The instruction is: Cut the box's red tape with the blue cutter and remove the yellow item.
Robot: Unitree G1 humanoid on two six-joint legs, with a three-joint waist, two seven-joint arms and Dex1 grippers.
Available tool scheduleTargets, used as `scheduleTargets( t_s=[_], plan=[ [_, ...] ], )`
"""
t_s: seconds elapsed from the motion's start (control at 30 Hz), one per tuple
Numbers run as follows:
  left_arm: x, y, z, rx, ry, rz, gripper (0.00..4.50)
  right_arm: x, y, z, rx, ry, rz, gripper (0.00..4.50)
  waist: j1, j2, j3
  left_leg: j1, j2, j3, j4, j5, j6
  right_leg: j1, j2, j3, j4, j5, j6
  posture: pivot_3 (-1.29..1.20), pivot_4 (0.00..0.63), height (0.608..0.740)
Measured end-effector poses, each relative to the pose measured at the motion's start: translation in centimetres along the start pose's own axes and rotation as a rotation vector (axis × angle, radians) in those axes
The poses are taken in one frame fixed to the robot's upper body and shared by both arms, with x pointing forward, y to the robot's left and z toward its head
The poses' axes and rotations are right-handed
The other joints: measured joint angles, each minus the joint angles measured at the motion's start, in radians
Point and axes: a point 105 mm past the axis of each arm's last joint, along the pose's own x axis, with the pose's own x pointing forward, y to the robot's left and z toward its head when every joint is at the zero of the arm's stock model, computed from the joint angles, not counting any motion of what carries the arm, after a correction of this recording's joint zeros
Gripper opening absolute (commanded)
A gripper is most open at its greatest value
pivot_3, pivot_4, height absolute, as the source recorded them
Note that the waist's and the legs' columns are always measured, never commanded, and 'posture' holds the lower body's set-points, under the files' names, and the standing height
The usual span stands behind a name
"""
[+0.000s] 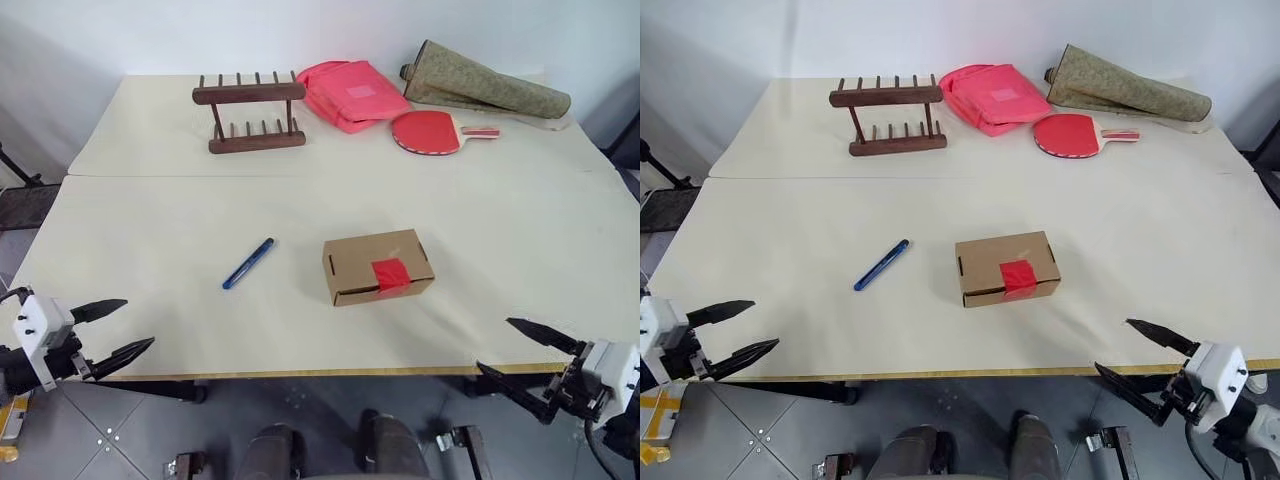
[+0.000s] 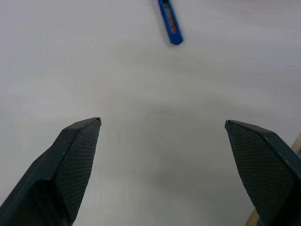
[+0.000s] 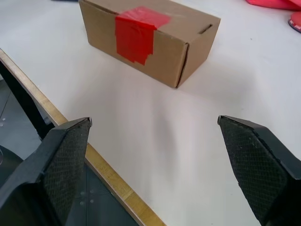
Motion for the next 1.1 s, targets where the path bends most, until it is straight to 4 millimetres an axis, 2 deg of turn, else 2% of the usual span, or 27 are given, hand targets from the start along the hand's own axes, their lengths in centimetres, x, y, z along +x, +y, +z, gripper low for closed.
scheduleTargets(
  t_s=[0.03,0.1,0.13,0.2,0.27,0.33,0.4,0.5,0.53,0.6,0.7,0.77,0.93,1.0,1.1],
  plan=[
    [0.0,0.0,0.0,-0.001,0.000,0.000,4.49,0.0,0.0,0.0,0.000,-0.001,0.001,4.50,0.000,0.000,0.000,0.000,0.000,0.000,0.000,0.000,0.000,0.000,0.000,0.000,0.000,0.000,0.000,0.00,0.150,0.740],
    [0.1,0.1,0.2,-0.001,-0.002,0.002,4.50,0.1,0.0,0.1,-0.002,-0.009,-0.005,4.21,-0.001,0.000,0.000,0.002,0.000,0.000,0.000,0.000,0.000,0.000,0.000,0.000,0.003,0.000,0.000,0.00,0.150,0.740],
    [0.3,0.1,0.3,-0.002,-0.005,0.003,4.31,0.2,-0.1,0.1,-0.003,-0.013,-0.006,4.04,0.000,0.000,0.000,0.002,0.000,0.000,0.000,0.000,-0.001,0.000,0.000,0.000,0.003,0.000,0.000,0.00,0.150,0.740],
    [4.5,-0.3,3.5,-0.030,-0.111,-0.086,3.84,1.8,0.3,0.2,0.014,-0.022,-0.003,3.40,0.021,0.000,0.000,0.002,0.000,0.000,0.004,-0.001,-0.002,0.001,0.000,0.001,0.005,0.000,0.000,0.00,0.150,0.740],
    [7.3,-0.4,6.3,-0.010,-0.192,-0.141,3.25,3.1,0.8,0.7,-0.001,-0.027,0.026,2.71,0.029,0.000,0.000,0.002,-0.001,-0.001,0.005,0.000,-0.002,0.002,-0.001,0.002,0.005,0.000,0.000,0.00,0.150,0.740],
    [10.5,-0.6,8.9,0.036,-0.249,-0.193,2.60,4.2,1.1,0.3,-0.003,0.010,0.041,2.02,0.036,-0.001,-0.001,0.002,-0.003,-0.001,0.006,0.001,-0.002,0.002,-0.001,0.002,0.008,0.000,0.000,0.00,0.150,0.740],
    [15.0,-1.7,11.6,0.102,-0.285,-0.273,1.95,5.9,1.5,-0.1,-0.007,0.049,0.051,1.28,0.041,-0.002,-0.002,0.002,-0.004,0.001,0.007,0.004,0.001,0.002,0.000,0.002,0.008,0.000,0.000,0.00,0.150,0.740],
    [19.8,-4.3,13.5,0.188,-0.277,-0.398,0.99,8.2,2.0,0.0,-0.027,0.073,0.077,0.20,0.030,-0.002,-0.003,0.002,-0.004,0.007,0.006,0.005,0.004,0.001,0.001,0.002,0.008,0.000,0.000,0.00,0.150,0.740],
    [20.8,-4.8,13.7,0.208,-0.270,-0.421,0.66,8.7,2.2,0.1,-0.031,0.078,0.082,0.00,0.024,-0.002,-0.003,0.002,-0.004,0.008,0.006,0.005,0.004,0.000,0.002,0.002,0.007,0.000,0.000,0.00,0.150,0.740],
    [23.2,-5.5,14.2,0.226,-0.254,-0.444,0.02,9.6,2.2,-0.2,-0.034,0.109,0.075,0.00,0.020,-0.002,-0.002,0.002,-0.004,0.009,0.006,0.005,0.004,-0.001,0.004,0.001,0.007,0.000,0.000,0.00,0.150,0.740],
    [26.4,-5.8,15.2,0.325,-0.216,-0.407,0.02,11.6,1.9,0.4,-0.040,0.104,0.044,0.00,0.022,-0.004,-0.002,-0.001,-0.004,0.010,0.006,0.005,0.004,-0.002,0.004,0.000,0.004,0.000,0.000,0.00,0.150,0.740],
    [27.8,-6.0,15.7,0.379,-0.205,-0.381,0.02,12.9,1.6,1.0,-0.039,0.102,0.030,0.00,0.022,-0.003,-0.002,-0.002,-0.003,0.010,0.006,0.005,0.005,-0.003,0.004,0.000,0.004,0.000,0.000,0.00,0.150,0.740],
    [28.2,-6.8,14.3,0.354,-0.176,-0.464,0.02,14.2,0.9,1.6,-0.029,0.138,0.004,0.00,0.023,-0.003,-0.002,-0.009,-0.002,0.009,0.008,0.005,0.005,-0.008,0.003,-0.002,0.004,0.000,0.000,0.00,0.150,0.740],
    [27.7,-7.3,13.8,0.348,-0.158,-0.540,0.02,14.7,0.2,2.2,-0.050,0.143,-0.012,0.00,0.023,-0.003,-0.002,-0.009,-0.003,0.009,0.008,0.005,0.006,-0.008,0.003,-0.003,0.004,0.000,0.000,0.00,0.150,0.740],
    [25.7,-8.0,12.5,0.276,-0.116,-0.669,0.02,14.9,-1.6,2.4,-0.077,0.172,-0.050,0.00,0.020,-0.003,-0.002,-0.008,-0.002,0.009,0.008,0.005,0.006,-0.008,0.003,-0.002,0.004,0.000,0.000,0.00,0.150,0.740]
  ],
)
